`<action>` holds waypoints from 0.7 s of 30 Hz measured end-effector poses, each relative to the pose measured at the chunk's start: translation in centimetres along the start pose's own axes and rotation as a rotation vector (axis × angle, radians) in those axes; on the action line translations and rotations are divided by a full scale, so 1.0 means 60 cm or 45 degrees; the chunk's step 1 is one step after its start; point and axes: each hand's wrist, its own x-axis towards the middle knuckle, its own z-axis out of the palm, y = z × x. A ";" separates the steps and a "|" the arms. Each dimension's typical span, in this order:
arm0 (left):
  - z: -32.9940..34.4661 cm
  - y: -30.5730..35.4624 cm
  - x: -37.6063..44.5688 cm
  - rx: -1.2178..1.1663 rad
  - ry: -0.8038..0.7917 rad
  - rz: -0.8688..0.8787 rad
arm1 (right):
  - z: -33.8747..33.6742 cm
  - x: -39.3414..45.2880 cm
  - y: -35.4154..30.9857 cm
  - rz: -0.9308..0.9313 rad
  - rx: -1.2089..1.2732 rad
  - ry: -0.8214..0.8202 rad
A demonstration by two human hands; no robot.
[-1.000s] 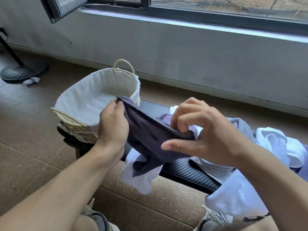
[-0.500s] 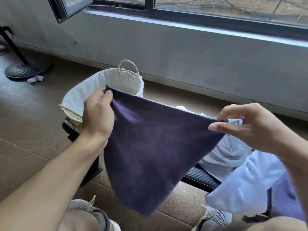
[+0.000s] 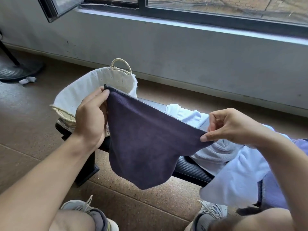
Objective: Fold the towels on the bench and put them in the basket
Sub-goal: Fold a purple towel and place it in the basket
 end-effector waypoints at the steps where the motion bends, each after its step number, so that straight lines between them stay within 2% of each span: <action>1: 0.000 0.002 -0.002 -0.022 -0.020 -0.001 | 0.000 -0.001 -0.001 0.021 0.027 -0.058; 5: -0.004 0.005 -0.007 -0.111 -0.113 -0.012 | 0.010 -0.008 0.001 0.145 0.030 -0.418; 7: -0.002 0.003 -0.009 -0.142 -0.153 -0.010 | 0.016 -0.010 -0.001 0.138 -0.017 -0.521; 12: -0.002 -0.002 -0.005 -0.082 -0.140 -0.011 | 0.014 -0.010 0.001 0.147 0.098 -0.555; 17: -0.002 -0.008 -0.003 0.104 -0.098 0.004 | -0.004 -0.004 0.016 0.114 0.230 -0.349; 19: -0.003 -0.001 -0.005 0.002 -0.200 -0.063 | -0.010 -0.005 0.019 0.051 0.233 -0.333; 21: -0.020 0.014 -0.003 -0.206 -0.475 -0.257 | -0.019 -0.010 0.018 -0.010 0.316 -0.360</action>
